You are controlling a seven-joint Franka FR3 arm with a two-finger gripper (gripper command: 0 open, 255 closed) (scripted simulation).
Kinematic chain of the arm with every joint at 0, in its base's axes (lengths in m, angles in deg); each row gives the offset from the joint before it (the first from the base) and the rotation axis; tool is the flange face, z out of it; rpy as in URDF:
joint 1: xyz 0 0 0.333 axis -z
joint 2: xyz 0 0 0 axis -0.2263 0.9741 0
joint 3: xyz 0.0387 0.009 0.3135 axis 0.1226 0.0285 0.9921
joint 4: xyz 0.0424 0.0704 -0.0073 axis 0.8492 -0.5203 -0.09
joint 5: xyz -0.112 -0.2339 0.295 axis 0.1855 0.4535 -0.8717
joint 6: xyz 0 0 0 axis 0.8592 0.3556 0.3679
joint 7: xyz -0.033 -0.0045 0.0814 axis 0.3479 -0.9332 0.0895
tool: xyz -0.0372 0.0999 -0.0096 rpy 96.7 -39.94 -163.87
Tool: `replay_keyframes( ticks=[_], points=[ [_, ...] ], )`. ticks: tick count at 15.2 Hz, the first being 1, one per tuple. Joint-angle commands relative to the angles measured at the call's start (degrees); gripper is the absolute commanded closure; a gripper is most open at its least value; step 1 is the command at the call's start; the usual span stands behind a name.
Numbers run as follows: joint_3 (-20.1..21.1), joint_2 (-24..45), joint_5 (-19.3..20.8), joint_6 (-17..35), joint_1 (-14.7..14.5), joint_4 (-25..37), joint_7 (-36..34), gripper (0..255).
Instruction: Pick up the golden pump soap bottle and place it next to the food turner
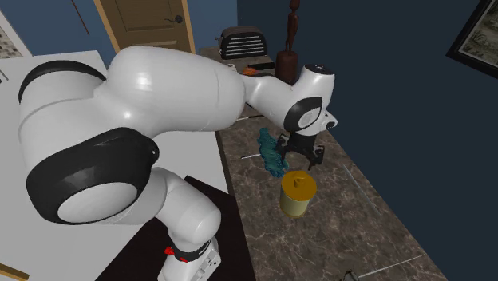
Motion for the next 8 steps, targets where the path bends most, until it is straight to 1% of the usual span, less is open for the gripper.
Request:
replay_keyframes(
  ticks=[1, 8],
  points=[
    [-2.21, 3.79, 0.44, 3.23, 0.22, 1.01, 2.28, 0],
    [-3.57, 6.98, 0.41, 9.00, 0.10, -1.57, 2.93, 0]
  ],
)
